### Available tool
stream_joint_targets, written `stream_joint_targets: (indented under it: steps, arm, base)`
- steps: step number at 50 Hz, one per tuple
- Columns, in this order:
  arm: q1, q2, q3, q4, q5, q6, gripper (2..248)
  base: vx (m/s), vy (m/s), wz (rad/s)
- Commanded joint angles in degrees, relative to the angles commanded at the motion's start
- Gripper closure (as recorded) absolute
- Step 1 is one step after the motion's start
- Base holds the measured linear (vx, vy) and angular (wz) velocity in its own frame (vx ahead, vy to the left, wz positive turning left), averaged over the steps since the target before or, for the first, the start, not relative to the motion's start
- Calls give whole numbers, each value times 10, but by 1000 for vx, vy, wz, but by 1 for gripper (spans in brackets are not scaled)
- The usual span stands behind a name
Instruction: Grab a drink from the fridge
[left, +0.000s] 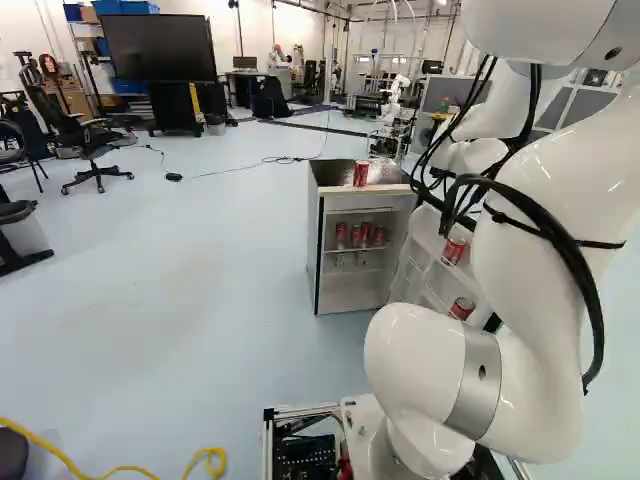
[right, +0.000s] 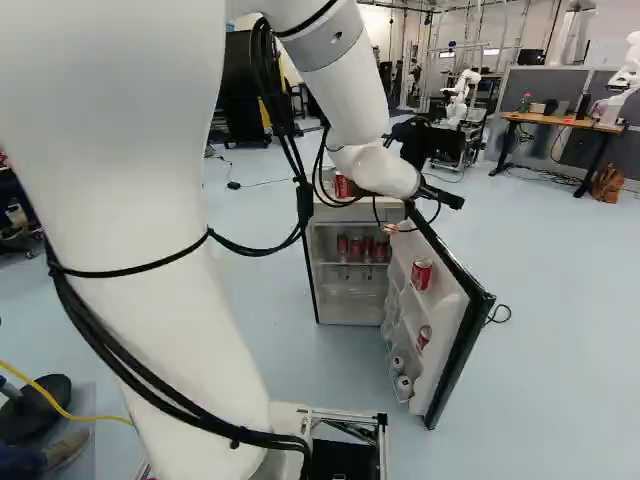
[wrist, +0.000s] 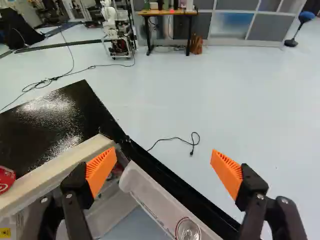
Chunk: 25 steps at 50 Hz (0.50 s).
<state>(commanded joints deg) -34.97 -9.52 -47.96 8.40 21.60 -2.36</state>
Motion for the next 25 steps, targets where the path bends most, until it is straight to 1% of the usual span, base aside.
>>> stream_joint_targets:
  steps: [25]
  arm:
    - [-38, -3, -37, 76, -122, 0, 3]
  base:
    - [0, 0, 0]
